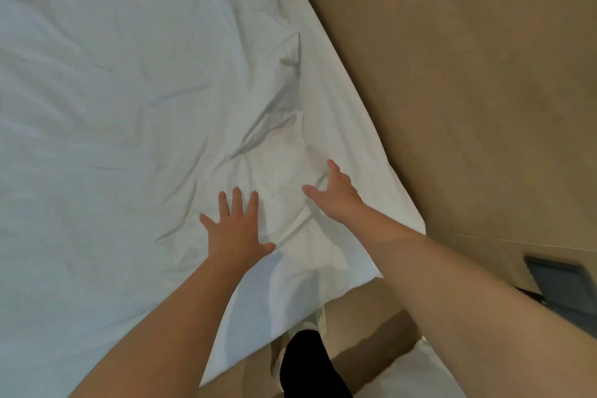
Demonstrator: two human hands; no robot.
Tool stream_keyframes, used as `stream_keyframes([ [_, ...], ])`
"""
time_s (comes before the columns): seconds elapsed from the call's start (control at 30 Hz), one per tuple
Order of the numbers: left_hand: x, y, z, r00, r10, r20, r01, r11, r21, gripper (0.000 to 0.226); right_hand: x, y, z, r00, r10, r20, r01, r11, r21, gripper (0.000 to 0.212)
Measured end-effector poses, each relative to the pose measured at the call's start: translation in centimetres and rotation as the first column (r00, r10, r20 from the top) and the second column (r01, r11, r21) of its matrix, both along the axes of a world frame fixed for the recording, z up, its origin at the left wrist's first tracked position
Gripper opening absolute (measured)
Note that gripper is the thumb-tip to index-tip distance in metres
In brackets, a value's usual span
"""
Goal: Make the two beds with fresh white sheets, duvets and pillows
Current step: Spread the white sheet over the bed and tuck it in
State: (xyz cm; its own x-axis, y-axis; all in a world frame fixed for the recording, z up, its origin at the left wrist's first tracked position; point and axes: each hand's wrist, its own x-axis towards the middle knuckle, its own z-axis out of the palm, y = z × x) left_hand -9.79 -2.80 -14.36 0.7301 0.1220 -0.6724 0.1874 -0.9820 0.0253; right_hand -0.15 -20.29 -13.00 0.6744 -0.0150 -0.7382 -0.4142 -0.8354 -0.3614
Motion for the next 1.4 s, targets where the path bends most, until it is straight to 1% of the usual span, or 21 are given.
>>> stream_keyframes([
  [0.07,1.1,-0.8,-4.1,0.995,0.091,-0.045,-0.092,0.995,-0.031,0.117,2.0,0.2,-3.9,0.980,-0.192,-0.057,0.198,0.972,0.125,0.100],
  [0.13,2.1,-1.5,-7.3,0.985,0.167,-0.048,-0.169,0.985,-0.032,0.119,4.2,0.5,-7.0,0.929,-0.356,-0.100,0.369,0.909,0.191,0.108],
  [0.2,2.8,-2.0,-9.9,0.990,0.138,0.028,-0.138,0.990,0.028,0.105,5.8,0.7,-9.7,0.923,-0.385,-0.032,0.384,0.908,0.167,0.109],
  [0.23,3.0,-1.8,-11.0,0.989,0.116,0.089,-0.120,0.992,0.042,0.092,6.1,1.0,-11.0,0.937,-0.350,0.012,0.344,0.926,0.156,0.101],
  [0.3,3.8,-0.6,-12.6,0.980,0.129,0.155,-0.130,0.992,-0.001,0.067,5.7,1.6,-12.7,0.966,-0.252,0.062,0.237,0.954,0.184,0.073],
  [0.37,4.1,0.1,-13.2,0.979,0.158,0.127,-0.148,0.985,-0.083,0.058,4.6,1.0,-13.3,0.970,-0.214,0.117,0.190,0.964,0.187,0.045],
  [0.4,3.9,-0.2,-13.0,0.984,0.134,0.114,-0.122,0.986,-0.112,0.055,4.0,0.1,-13.2,0.959,-0.239,0.149,0.210,0.959,0.192,0.036],
  [0.5,4.1,-4.2,-10.7,0.983,-0.023,0.182,0.056,0.983,-0.177,0.040,2.6,-5.0,-11.5,0.891,-0.393,0.226,0.353,0.914,0.199,0.028],
  [0.6,5.8,-8.8,-7.3,0.976,-0.017,0.217,0.068,0.970,-0.232,0.032,1.9,-9.8,-7.9,0.791,-0.508,0.341,0.449,0.860,0.240,0.020],
  [0.7,6.6,-13.2,-3.9,0.972,-0.068,0.226,0.129,0.954,-0.270,0.028,2.0,-13.5,-3.7,0.744,-0.513,0.428,0.496,0.853,0.160,0.015],
  [0.73,6.3,-14.9,-2.8,0.976,-0.056,0.210,0.125,0.937,-0.328,0.026,1.7,-15.0,-2.5,0.740,-0.501,0.449,0.511,0.853,0.108,0.016],
  [0.8,5.2,-18.4,-0.9,0.993,-0.009,0.117,0.065,0.869,-0.490,0.026,0.1,-18.5,-0.7,0.741,-0.475,0.475,0.556,0.831,-0.036,0.021],
  [0.87,3.4,-21.1,-0.6,0.997,-0.005,0.083,0.051,0.826,-0.562,0.031,-1.9,-21.2,0.1,0.789,-0.455,0.413,0.568,0.796,-0.208,0.031],
  [0.9,2.4,-21.7,-1.3,0.996,0.007,0.084,0.042,0.822,-0.568,0.033,-2.6,-21.8,0.1,0.828,-0.440,0.348,0.540,0.793,-0.282,0.037],
  [0.97,0.2,-21.9,-3.3,1.000,0.012,0.026,0.005,0.833,-0.553,0.035,-3.1,-22.8,-1.0,0.882,-0.411,0.230,0.469,0.809,-0.354,0.049],
  [1.0,-0.7,-21.4,-4.5,0.999,-0.037,-0.001,0.031,0.853,-0.521,0.037,-3.1,-23.1,-1.8,0.890,-0.412,0.194,0.455,0.811,-0.368,0.057],
  [1.07,-1.7,-19.9,-6.6,0.981,-0.188,-0.038,0.156,0.900,-0.406,0.055,-3.9,-23.3,-3.6,0.919,-0.363,0.156,0.394,0.824,-0.407,0.072],
  [1.17,-1.5,-17.0,-8.3,0.958,-0.287,-0.022,0.274,0.932,-0.237,0.078,-5.6,-21.9,-6.1,0.994,-0.028,0.109,0.081,0.853,-0.516,0.081],
  [1.27,0.0,-15.0,-9.3,0.951,-0.310,0.013,0.310,0.944,-0.116,0.091,-6.1,-19.4,-8.0,0.968,0.248,0.028,-0.209,0.868,-0.450,0.085],
  [1.33,1.4,-14.0,-10.1,0.960,-0.281,0.007,0.280,0.955,-0.101,0.095,-5.3,-18.2,-9.8,0.942,0.334,-0.038,-0.324,0.871,-0.370,0.087],
  [1.4,2.2,-12.9,-11.1,0.965,-0.256,-0.050,0.251,0.963,-0.102,0.096,-4.6,-17.2,-11.7,0.921,0.371,-0.118,-0.388,0.843,-0.374,0.090],
])
